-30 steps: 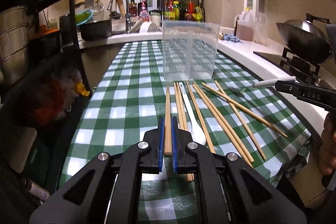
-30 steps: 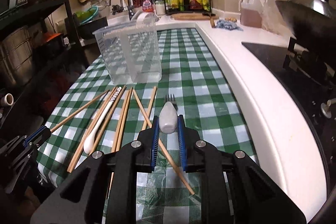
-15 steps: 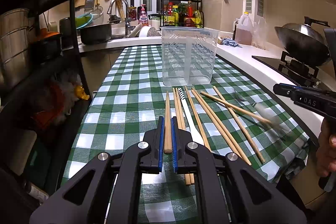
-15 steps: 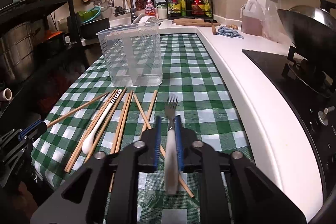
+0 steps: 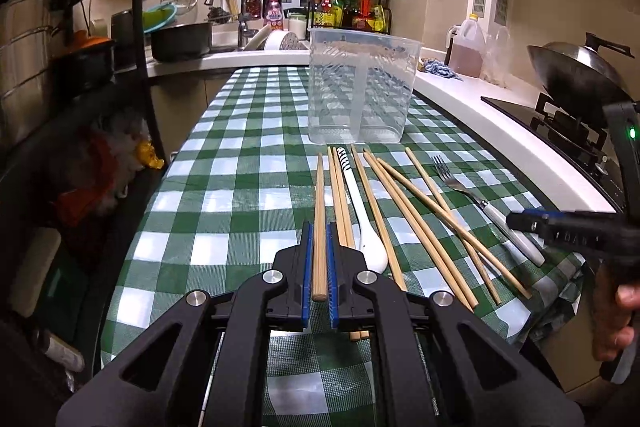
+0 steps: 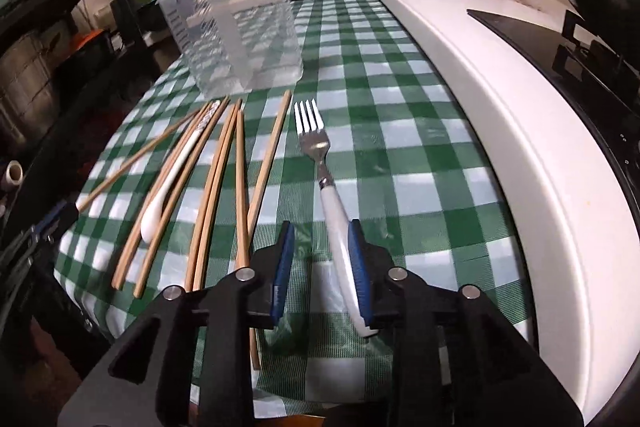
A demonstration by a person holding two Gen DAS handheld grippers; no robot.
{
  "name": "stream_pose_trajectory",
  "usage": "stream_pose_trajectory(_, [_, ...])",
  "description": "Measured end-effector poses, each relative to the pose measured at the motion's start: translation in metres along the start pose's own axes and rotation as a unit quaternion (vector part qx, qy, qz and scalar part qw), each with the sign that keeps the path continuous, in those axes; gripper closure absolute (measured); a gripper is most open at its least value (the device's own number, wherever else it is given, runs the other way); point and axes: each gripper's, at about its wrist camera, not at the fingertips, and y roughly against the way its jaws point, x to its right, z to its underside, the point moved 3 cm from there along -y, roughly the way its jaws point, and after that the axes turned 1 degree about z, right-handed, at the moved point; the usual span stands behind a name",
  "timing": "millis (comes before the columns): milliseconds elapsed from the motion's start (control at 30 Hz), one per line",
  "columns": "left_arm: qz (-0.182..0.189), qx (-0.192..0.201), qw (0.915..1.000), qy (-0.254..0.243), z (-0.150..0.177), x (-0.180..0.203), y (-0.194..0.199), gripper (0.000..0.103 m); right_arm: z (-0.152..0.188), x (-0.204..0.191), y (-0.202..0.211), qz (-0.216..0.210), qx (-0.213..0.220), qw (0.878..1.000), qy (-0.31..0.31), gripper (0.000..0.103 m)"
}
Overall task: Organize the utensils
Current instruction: 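Lift the chopstick with the left tool while the right tool lifts the fork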
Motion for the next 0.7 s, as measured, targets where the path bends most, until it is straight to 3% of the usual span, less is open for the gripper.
stream_pose_trajectory(200, [0.003,-0.007,0.9999,0.008,0.003,-0.005,0.0,0.097,0.016,0.005,0.001,0.043,-0.003,0.999,0.006,0.074])
stream_pose_trajectory(367, [0.008,-0.009,0.9999,0.011,0.004,-0.008,0.001,0.097,0.023,0.013,-0.002,0.053,-0.006,0.999,-0.002,0.073])
stream_pose_trajectory(467, [0.008,-0.009,0.9999,0.011,0.004,-0.008,0.001,0.097,0.025,0.01,-0.002,0.056,0.003,0.998,0.011,0.082])
stream_pose_trajectory(567, [0.007,-0.008,0.9998,0.015,0.003,-0.009,0.003,0.097,0.025,0.007,0.0,0.044,0.008,0.999,0.012,0.085])
stream_pose_trajectory(700, [0.006,0.006,0.9998,0.017,-0.002,-0.011,0.012,0.097,0.013,-0.004,0.027,0.047,0.053,0.997,0.037,0.085])
